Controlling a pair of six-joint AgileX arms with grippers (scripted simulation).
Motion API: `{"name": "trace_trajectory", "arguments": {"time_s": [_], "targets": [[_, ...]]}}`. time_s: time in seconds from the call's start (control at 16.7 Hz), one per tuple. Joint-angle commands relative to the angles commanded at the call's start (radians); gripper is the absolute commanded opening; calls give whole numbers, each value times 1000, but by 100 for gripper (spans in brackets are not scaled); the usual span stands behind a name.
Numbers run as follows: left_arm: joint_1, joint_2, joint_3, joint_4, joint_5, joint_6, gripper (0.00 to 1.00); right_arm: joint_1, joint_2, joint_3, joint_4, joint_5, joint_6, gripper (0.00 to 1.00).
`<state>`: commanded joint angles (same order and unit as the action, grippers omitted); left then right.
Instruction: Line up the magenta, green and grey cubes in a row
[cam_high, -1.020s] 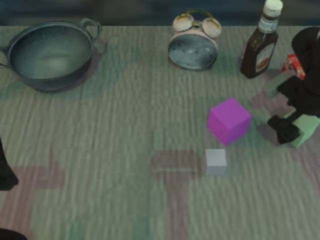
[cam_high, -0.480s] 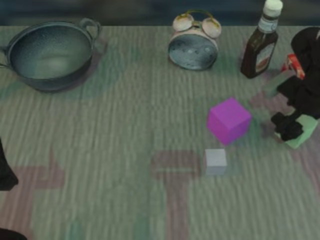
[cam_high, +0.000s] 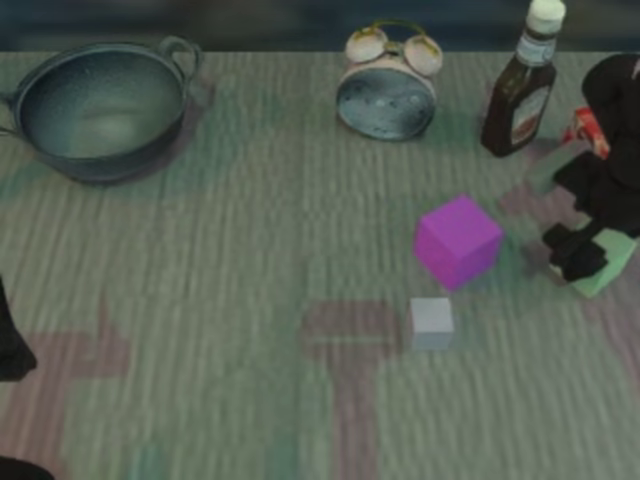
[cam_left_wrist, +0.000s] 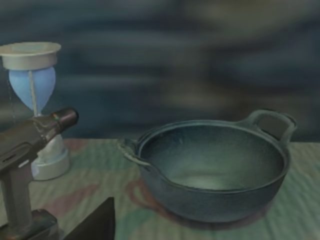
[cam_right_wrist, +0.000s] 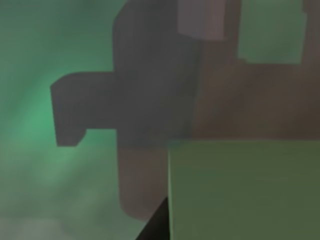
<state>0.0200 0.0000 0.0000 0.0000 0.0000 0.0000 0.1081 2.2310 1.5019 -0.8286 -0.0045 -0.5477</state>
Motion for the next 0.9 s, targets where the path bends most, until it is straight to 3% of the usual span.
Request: {"name": "trace_trajectory", "arguments": {"time_s": [0.42,0.9], "targets": [[0,0,0,0,0,0,100,7,-89,121,-217,-1,-2,0],[0,0,0,0,0,0,100,24,-90,139,-232,-1,34,0]]}}
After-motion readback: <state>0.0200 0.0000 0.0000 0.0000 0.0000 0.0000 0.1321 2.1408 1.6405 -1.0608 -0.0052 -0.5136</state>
